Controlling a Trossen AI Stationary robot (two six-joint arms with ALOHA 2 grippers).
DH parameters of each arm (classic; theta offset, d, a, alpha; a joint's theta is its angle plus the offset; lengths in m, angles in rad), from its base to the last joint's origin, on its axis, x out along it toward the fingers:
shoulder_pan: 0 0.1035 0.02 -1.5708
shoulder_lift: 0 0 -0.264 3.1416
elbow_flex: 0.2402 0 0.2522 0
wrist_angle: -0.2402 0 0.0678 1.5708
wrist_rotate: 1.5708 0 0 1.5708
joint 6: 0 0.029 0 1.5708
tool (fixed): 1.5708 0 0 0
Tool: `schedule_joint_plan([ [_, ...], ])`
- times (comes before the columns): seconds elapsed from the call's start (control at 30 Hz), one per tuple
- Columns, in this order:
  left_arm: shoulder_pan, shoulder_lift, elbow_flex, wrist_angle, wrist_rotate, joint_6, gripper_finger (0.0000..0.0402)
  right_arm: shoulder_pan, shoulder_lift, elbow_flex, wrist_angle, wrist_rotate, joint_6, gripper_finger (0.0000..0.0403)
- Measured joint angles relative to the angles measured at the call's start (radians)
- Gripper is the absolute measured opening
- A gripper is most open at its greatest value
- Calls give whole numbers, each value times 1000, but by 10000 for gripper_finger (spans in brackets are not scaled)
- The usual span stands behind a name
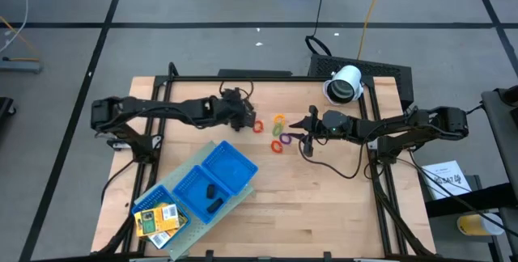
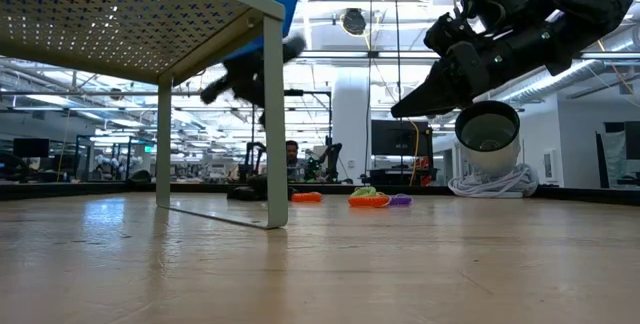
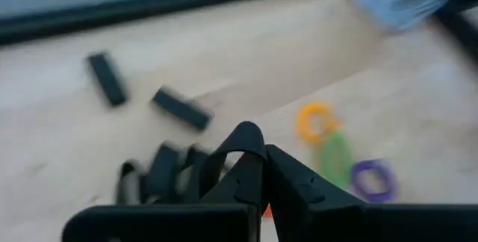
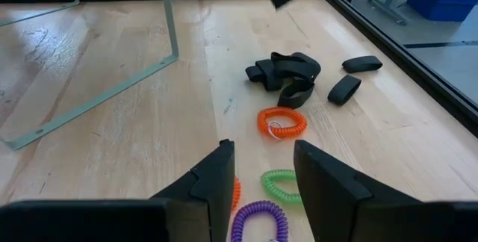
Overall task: Pick & Place Office Desk Supplies
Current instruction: Put the black rubber band into the center blue basket on the shelf
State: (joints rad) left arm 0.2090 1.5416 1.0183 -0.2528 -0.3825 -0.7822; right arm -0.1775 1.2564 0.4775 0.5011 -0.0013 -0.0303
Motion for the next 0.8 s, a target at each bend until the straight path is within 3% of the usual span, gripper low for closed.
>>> schedule_joint_plan([
  [0.2, -63, -148, 0, 49, 122, 100, 5, 0, 0, 0, -6, 0, 0, 128],
  [0.43, -219, -349, 0, 156, 186, 297, 18, 0, 0, 0, -6, 1, 0, 128],
  [0.63, -412, -476, 1, 74, 260, 436, 15, 0, 0, 0, -5, 3, 3, 128],
  [0.8, -600, -524, 1, -21, 207, 440, 26, 0, 0, 0, -5, 4, 3, 128],
])
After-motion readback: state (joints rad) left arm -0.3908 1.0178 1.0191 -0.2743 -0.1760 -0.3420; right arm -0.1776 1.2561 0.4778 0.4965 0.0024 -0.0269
